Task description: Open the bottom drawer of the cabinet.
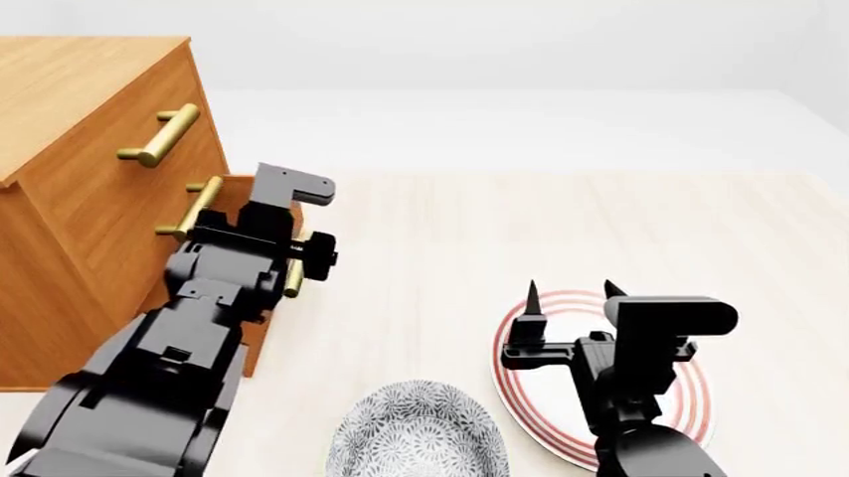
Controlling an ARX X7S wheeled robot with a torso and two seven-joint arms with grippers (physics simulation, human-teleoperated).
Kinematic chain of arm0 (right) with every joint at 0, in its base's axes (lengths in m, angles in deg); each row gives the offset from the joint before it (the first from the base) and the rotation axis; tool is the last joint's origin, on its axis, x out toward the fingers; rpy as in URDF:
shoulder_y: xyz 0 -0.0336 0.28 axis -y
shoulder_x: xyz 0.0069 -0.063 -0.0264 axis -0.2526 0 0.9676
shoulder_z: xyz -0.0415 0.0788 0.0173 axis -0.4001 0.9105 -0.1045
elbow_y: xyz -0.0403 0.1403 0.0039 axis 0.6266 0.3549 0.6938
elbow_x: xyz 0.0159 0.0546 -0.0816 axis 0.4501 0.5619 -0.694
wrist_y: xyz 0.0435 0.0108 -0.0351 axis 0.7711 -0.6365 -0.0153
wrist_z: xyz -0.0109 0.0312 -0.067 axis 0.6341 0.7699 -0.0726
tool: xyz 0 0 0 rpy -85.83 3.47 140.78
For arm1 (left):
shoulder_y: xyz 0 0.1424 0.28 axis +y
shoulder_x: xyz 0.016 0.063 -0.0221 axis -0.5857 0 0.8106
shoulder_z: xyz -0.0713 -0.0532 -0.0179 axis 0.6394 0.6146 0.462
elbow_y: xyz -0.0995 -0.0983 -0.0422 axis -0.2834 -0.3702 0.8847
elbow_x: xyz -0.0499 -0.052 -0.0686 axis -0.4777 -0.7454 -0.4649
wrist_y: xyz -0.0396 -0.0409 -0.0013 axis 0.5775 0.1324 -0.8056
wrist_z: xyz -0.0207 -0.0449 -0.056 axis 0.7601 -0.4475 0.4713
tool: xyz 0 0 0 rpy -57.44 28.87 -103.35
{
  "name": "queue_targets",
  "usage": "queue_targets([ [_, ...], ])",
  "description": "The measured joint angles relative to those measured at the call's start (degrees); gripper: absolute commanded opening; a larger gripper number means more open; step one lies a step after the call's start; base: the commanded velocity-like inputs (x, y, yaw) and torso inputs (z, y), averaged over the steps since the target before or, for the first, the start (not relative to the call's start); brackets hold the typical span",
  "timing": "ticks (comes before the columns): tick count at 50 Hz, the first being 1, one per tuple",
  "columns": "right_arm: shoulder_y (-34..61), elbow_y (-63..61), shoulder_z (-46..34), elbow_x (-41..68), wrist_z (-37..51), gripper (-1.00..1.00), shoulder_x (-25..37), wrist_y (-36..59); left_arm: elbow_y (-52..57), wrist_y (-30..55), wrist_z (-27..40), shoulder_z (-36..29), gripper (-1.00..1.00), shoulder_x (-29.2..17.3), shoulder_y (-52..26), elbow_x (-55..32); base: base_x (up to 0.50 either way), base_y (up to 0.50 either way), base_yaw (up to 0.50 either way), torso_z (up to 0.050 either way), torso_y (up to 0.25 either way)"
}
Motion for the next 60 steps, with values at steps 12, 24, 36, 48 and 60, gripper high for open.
queue_targets([
  [12,0.41,-0.36,-0.34,0.31,0.37,1.0,0.16,0.52,-1.5,1.38,-1.84,3.48,1.0,-0.3,0.32,2.79,0.0,0.0,0.0,0.0,0.0],
  [24,0.5,-0.2,-0.59,0.47,0.58,1.0,0.28,0.35,-1.71,3.55,-5.09,6.53,1.0,-0.31,0.54,5.87,0.0,0.0,0.0,0.0,0.0],
  [36,0.39,0.37,-0.74,0.55,0.68,1.0,0.37,-0.28,-1.99,4.87,-8.27,8.71,1.0,-0.01,0.93,7.94,0.0,0.0,0.0,0.0,0.0],
  [48,0.43,0.81,-0.89,0.67,0.84,1.0,0.49,-0.65,-2.2,5.27,-12.07,8.93,1.0,0.41,0.75,10.13,0.0,0.0,0.0,0.0,0.0],
  [60,0.7,0.59,-1.06,0.95,1.19,1.0,0.69,-0.39,1.17,7.16,-15.53,8.76,1.0,1.4,1.44,10.11,0.0,0.0,0.0,0.0,0.0],
])
